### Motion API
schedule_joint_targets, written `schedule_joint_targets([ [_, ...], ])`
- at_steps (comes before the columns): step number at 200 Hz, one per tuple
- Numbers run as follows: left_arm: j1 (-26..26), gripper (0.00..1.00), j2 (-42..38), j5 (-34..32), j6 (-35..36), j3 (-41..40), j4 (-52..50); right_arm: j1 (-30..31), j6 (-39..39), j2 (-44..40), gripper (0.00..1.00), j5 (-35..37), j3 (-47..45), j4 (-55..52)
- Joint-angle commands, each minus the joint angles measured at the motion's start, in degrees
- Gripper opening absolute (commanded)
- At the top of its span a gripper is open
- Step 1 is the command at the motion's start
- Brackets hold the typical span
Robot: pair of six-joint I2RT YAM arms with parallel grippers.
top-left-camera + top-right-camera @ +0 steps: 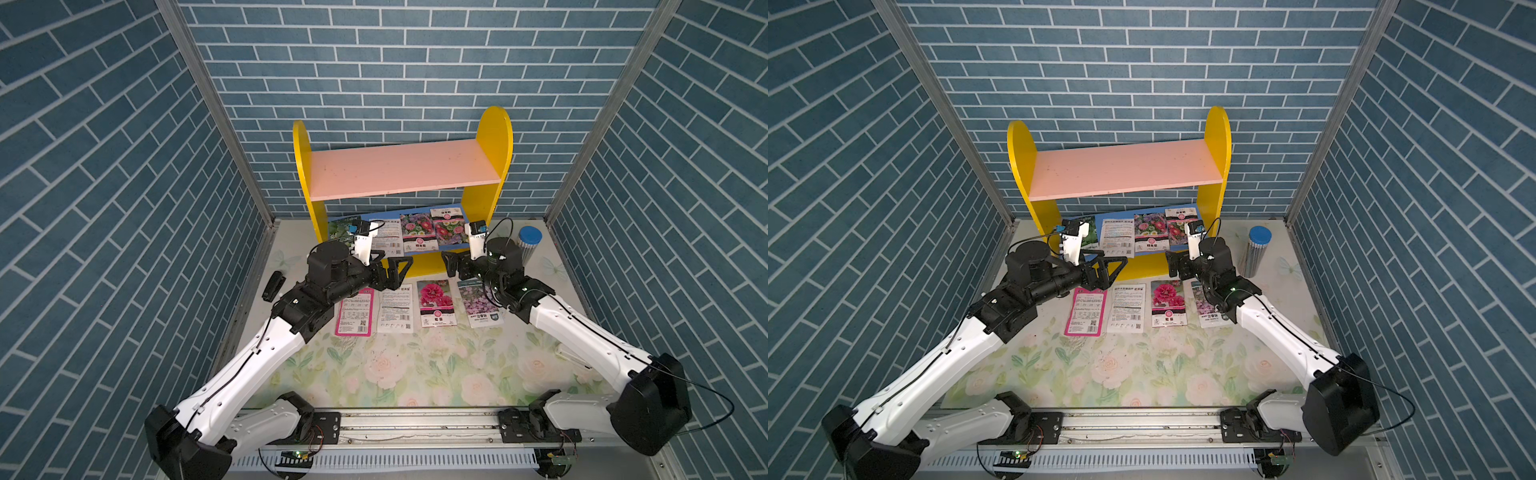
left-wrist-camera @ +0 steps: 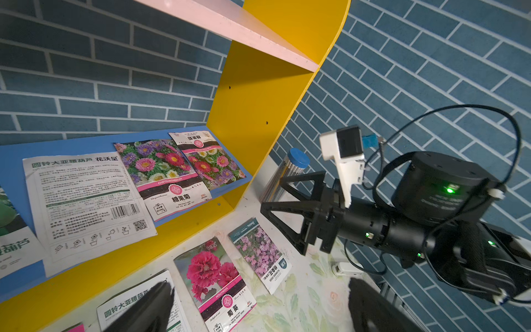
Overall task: Take the seed bag off the shelf
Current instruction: Pick up the seed packet from the shelf.
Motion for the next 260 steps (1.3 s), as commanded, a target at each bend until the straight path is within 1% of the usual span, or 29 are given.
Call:
schedule_joint_targets([
  [1,-1.01,1.00,0.48,0.43,0.68,0.46,0.09,-1.26,-3.91,3.18,0.97,-2.58,3.08,4.42],
  [21,-1.56,1.00,0.91,-2.03,1.09,1.70,-2.42,-1.89,-5.47,6.65,0.96,-3.64,6.05,4.88],
  [42,-1.72,1.00,1.44,-2.90,2.18,3.15,-4.87,-2.69,-6.38,10.14,0.97,-4.49,9.03,5.33],
  [95,-1.86,1.00,1.01,-2.17,2.74,2.36,-5.20,-4.80,-6.87,20.22,0.96,-4.73,17.07,4.37],
  [134,-2.04,1.00,1.59,-1.89,3.75,2.30,-5.28,-5.29,-6.35,28.02,0.94,-1.54,24.75,1.04],
  [167,-2.09,1.00,1.55,-1.68,4.14,1.95,-5.27,-5.30,-6.19,34.23,0.92,3.77,32.24,-2.76],
  [194,-2.02,1.00,1.47,-1.71,4.32,1.18,-5.10,-5.72,-6.68,38.22,0.91,4.47,36.83,-5.14],
  [210,-2.03,1.00,1.82,-1.55,4.34,1.08,-5.16,-5.97,-6.59,39.83,0.88,4.51,38.25,-5.82],
  [236,-2.04,1.00,1.97,-1.64,4.25,0.82,-5.01,-6.63,-6.13,41.13,0.87,5.00,38.91,-6.00],
  [260,-2.10,1.00,2.23,-1.79,4.09,0.73,-5.05,-7.13,-6.06,42.08,0.83,4.57,39.16,-6.47],
])
